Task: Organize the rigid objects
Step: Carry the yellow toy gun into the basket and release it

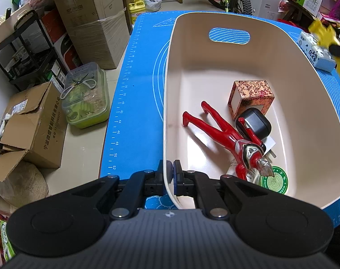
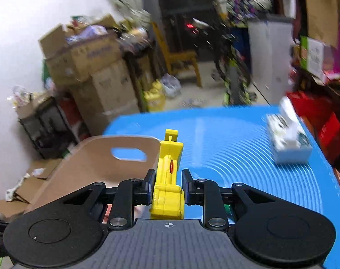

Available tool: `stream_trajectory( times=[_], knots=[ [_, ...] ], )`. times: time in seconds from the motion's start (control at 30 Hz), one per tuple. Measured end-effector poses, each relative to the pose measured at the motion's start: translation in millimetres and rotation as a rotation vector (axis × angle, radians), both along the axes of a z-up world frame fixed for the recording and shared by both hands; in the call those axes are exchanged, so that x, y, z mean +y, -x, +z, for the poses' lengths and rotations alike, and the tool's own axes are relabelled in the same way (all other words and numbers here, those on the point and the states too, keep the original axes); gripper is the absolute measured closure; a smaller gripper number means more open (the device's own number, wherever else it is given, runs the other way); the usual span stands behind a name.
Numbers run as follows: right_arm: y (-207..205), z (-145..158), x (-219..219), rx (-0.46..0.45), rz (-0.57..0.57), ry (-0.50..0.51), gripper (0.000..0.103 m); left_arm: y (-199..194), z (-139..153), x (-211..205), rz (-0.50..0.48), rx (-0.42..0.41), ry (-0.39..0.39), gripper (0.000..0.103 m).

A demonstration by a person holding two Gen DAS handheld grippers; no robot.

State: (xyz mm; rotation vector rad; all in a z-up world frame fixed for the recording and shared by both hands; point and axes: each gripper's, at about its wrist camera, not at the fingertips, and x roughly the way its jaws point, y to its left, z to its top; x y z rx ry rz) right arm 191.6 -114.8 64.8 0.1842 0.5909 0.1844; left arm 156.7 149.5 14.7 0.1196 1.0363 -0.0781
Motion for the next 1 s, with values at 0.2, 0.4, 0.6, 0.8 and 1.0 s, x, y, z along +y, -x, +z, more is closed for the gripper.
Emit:
stream_trajectory(
  times=[0.2, 0.4, 0.6, 0.8, 1.0],
  knots=[
    [2.3, 2.2, 42.1, -0.021, 0.133, 0.021, 0.069, 0.4, 0.4, 1.5, -0.002, 0.0, -0.002, 0.095],
    [-1.1, -7.4, 86.9, 0.027, 0.236, 0.091, 0.069, 0.6, 0.3, 1.4, -0.002, -0.001, -0.003, 0.095],
    [-6.3, -24.0, 119.8, 0.113, 0.342, 0.175, 0.07, 0.8, 0.9, 0.2, -0.005, 0.0, -0.004, 0.095],
    [2.7, -15.5, 105.8, 0.052, 0.329, 0.137, 0.048, -0.1, 0.9, -1.1, -0.008, 0.001, -0.006, 0.095],
    [-4.5, -2.4, 60.3, 0.009, 0.208, 0.078, 0.046, -0.4, 0.5, -3.1, -0.007, 0.001, -0.008, 0.095]
  ],
)
